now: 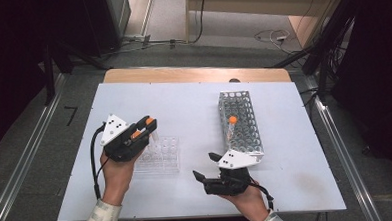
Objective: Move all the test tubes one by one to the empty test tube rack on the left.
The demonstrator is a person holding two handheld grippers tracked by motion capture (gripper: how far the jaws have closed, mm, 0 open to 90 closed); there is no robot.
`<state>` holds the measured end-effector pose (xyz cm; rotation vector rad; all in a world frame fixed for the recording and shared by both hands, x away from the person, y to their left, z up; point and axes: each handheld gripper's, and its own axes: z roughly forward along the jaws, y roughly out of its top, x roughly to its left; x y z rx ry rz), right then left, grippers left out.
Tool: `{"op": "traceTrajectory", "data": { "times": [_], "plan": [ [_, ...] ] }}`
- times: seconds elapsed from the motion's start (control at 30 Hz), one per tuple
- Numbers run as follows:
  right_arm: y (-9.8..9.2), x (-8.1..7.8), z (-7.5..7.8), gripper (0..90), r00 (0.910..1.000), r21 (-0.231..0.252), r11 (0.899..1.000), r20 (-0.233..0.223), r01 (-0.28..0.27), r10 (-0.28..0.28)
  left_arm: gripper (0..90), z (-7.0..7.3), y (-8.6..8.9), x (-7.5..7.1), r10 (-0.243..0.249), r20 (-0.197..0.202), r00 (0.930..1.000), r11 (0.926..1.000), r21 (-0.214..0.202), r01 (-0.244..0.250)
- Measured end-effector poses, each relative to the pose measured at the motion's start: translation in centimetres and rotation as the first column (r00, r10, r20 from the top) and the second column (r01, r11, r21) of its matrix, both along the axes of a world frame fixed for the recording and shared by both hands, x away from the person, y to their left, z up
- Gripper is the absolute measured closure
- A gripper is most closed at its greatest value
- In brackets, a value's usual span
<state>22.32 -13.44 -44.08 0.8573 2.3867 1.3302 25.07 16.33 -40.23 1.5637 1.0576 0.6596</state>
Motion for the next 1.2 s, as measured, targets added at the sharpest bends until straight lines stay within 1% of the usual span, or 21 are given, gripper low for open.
{"op": "traceTrajectory", "data": {
  "times": [0.2,0.33,0.53,0.77,0.93,1.03,1.07,1.13,1.2],
  "plan": [
    [0.0,0.0,0.0,25.4,1.0,0.0,1.0,0.0,0.001,-0.001,69.7,-0.4,-0.1,0.2,0.002,-0.011,0.9999,0.9999,0.01,-0.002],
    [-0.1,0.0,0.0,25.5,1.0,-0.001,1.0,0.0,0.001,-0.001,69.7,-0.9,-0.2,0.3,0.006,-0.013,0.9999,0.9999,0.009,-0.006],
    [-0.2,-0.1,0.0,25.5,1.0,0.0,1.0,0.004,0.001,-0.001,69.6,-1.9,-0.7,0.1,0.011,-0.014,0.9998,0.9993,0.036,-0.011],
    [-0.2,-0.1,0.1,25.5,1.0,0.001,1.0,0.004,0.003,-0.003,69.5,-2.7,-1.0,0.0,0.027,-0.019,0.9995,0.9982,0.054,-0.026],
    [-0.3,-0.1,0.0,25.5,1.0,-0.002,1.0,0.004,0.005,-0.005,69.2,-3.1,-1.0,-0.1,0.036,-0.021,0.9991,0.9981,0.051,-0.035],
    [-0.3,-0.1,0.1,25.5,1.0,0.0,1.0,0.004,0.005,-0.005,68.6,-3.1,-1.0,-0.1,0.032,-0.023,0.9992,0.9985,0.045,-0.031],
    [-0.3,-0.1,0.1,25.5,1.0,-0.001,1.0,0.005,0.005,-0.005,67.5,-3.1,-1.0,-0.1,0.029,-0.024,0.9993,0.9987,0.043,-0.028],
    [-0.3,-0.1,0.1,25.5,1.0,0.0,1.0,0.006,0.005,-0.005,62.6,-3.1,-0.9,-0.1,0.02,-0.027,0.9994,0.9993,0.033,-0.019],
    [-0.3,-0.1,0.0,25.5,1.0,-0.002,1.0,0.006,0.004,-0.004,61.2,-3.1,-0.9,-0.1,0.019,-0.022,0.9996,0.9995,0.027,-0.019]
  ]
}}
